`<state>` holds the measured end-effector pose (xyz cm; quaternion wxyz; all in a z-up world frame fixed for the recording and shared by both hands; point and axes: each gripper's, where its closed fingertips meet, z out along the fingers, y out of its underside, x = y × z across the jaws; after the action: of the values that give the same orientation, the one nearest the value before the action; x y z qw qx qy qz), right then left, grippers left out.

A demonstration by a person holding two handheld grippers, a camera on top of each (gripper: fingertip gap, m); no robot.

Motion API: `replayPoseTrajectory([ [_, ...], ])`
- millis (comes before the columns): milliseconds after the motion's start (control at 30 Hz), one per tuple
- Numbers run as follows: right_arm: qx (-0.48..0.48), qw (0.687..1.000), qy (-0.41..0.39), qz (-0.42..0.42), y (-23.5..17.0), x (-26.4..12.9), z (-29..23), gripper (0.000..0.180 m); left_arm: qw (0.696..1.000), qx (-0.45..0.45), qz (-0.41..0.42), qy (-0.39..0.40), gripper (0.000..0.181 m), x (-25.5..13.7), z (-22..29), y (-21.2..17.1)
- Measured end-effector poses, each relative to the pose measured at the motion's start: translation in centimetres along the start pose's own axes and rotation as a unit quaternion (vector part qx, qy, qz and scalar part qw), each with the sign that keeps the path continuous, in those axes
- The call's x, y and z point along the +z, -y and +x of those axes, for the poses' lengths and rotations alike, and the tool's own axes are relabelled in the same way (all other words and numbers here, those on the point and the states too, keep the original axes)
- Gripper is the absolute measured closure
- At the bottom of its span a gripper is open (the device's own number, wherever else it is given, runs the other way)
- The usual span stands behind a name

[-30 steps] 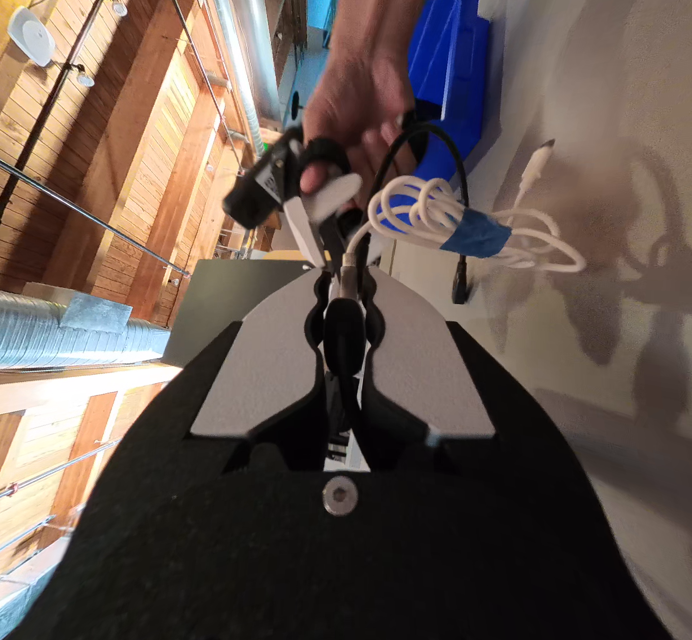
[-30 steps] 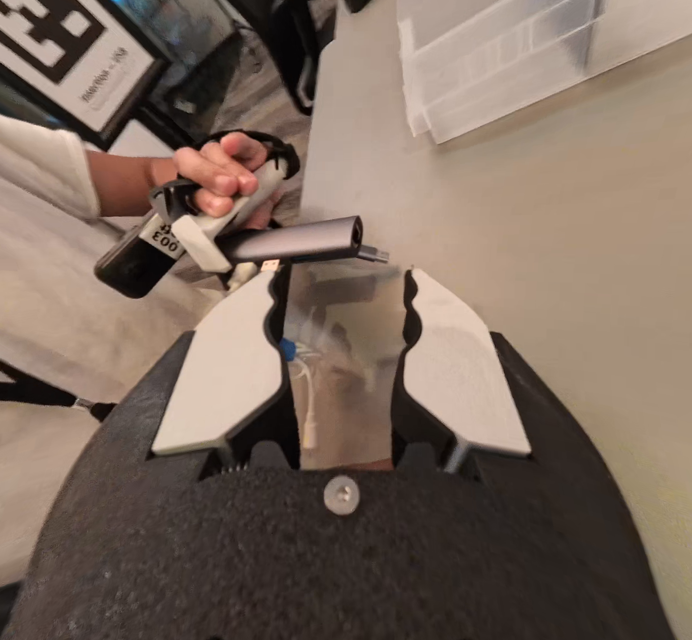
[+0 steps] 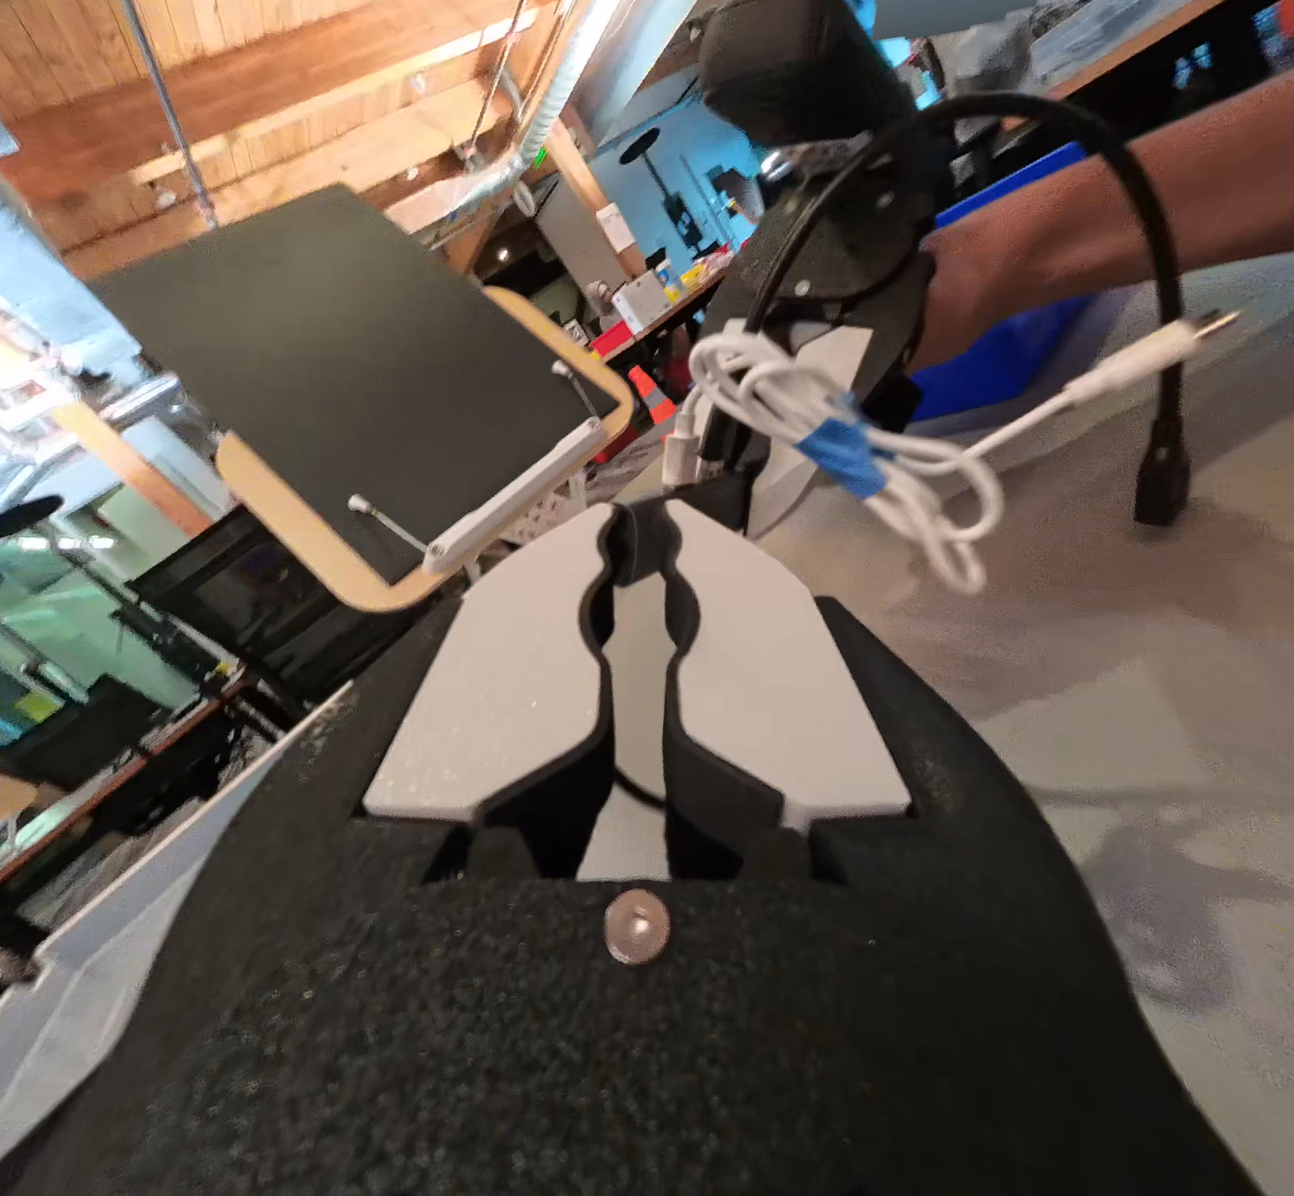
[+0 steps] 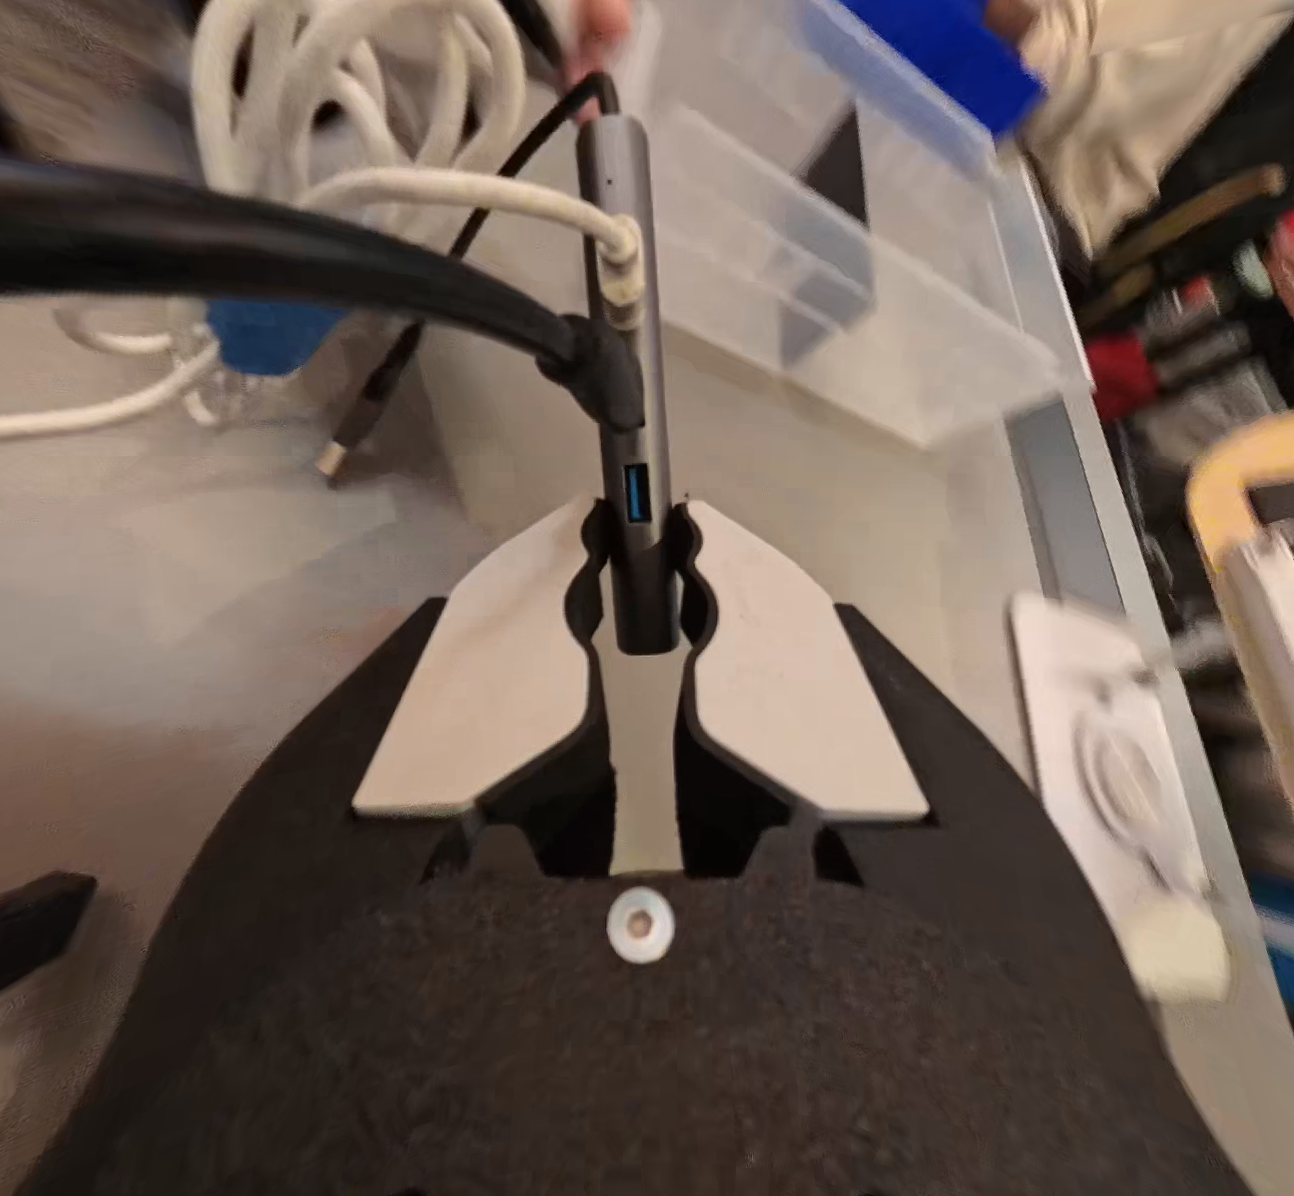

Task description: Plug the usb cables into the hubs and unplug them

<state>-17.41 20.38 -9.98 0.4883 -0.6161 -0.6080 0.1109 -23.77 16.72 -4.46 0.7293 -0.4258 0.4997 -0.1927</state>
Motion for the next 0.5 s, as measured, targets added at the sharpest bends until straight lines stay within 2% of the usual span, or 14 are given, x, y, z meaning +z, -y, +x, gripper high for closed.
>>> replayPoseTrajectory([
  [67, 0.016, 0.995, -0.064, -0.072, -2.1, -0.7, 2.0, 0.163, 1.000, -0.024, -0.014, 0.010, 0.174, -0.5, -0.7, -0.7],
  [133, 0.027, 0.986, -0.123, -0.109, -3.5, -1.6, 3.5, 0.163, 0.997, -0.054, -0.031, 0.041, 0.180, -1.0, -2.1, -1.2],
  [233, 0.002, 0.963, -0.209, -0.170, -5.0, -3.1, 5.0, 0.162, 0.984, -0.135, -0.103, 0.061, 0.179, -0.9, -3.5, -1.9],
  [300, 0.000, 0.947, -0.250, -0.203, -5.7, -3.7, 5.1, 0.162, 0.963, -0.227, -0.142, 0.000, 0.180, -0.3, -1.5, -1.3],
  [367, 0.001, 0.939, -0.268, -0.217, -5.7, -3.7, 4.6, 0.162, 0.928, -0.322, -0.176, -0.069, 0.180, 0.3, 1.6, -0.8],
  [433, -0.017, 0.930, -0.286, -0.231, -5.5, -3.6, 4.1, 0.162, 0.898, -0.388, -0.188, -0.086, 0.170, 0.9, 3.6, -0.7],
  [500, -0.034, 0.922, -0.300, -0.240, -5.3, -3.6, 3.6, 0.162, 0.888, -0.418, -0.167, -0.090, 0.159, 1.1, 4.8, -0.4],
])
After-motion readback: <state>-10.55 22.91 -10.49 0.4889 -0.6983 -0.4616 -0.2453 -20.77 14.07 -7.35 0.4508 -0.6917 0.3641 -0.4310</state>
